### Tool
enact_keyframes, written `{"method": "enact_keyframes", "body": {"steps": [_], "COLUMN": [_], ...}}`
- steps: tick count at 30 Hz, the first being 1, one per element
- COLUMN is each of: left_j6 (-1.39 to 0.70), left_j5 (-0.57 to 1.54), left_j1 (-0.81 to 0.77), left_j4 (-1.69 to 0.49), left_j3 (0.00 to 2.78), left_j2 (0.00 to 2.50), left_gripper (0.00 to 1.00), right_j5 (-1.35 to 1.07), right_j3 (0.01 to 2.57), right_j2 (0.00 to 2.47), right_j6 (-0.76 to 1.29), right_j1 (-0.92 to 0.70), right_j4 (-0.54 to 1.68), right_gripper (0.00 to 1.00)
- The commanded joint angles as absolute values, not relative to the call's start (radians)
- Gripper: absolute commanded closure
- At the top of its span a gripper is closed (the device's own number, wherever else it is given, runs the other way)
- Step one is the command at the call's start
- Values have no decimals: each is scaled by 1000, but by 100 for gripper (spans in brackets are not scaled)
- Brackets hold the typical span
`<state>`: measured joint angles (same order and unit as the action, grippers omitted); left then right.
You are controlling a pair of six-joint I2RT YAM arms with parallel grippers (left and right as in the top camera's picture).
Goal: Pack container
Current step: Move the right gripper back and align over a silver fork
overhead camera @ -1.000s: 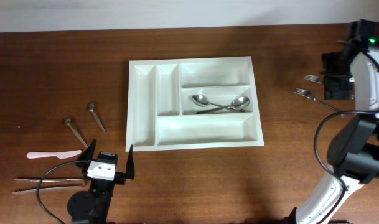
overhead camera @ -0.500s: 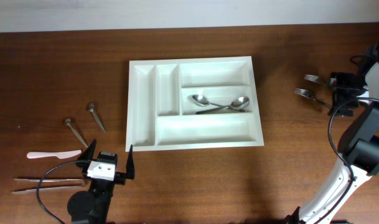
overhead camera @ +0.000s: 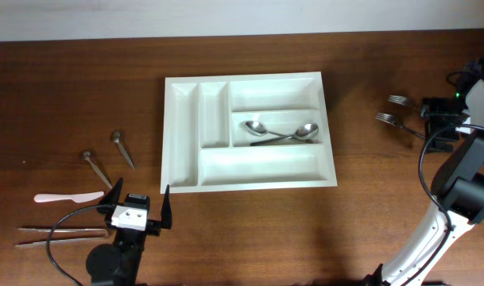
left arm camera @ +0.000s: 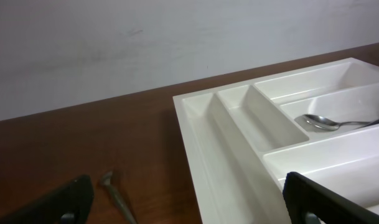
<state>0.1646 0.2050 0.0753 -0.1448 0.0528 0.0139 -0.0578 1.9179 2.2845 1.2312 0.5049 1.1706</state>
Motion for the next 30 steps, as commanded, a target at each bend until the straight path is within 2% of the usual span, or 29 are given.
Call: {"method": "enact_keyframes", "body": {"steps": [1, 30], "left_j6": [174, 174], "left_j5": [201, 201], "left_j1": [81, 81], "left_j4": [-142, -142], "left_j3": [44, 44], "left_j2": [5, 5], "left_gripper": [1, 1], "right_j5": [-30, -60], "right_j3": [1934, 1934], "right_j2": [2317, 2397], "right_j6": [1250, 1321], "right_j1": [497, 439], "right_j4": [1184, 1126], "right_gripper": [1, 1]}}
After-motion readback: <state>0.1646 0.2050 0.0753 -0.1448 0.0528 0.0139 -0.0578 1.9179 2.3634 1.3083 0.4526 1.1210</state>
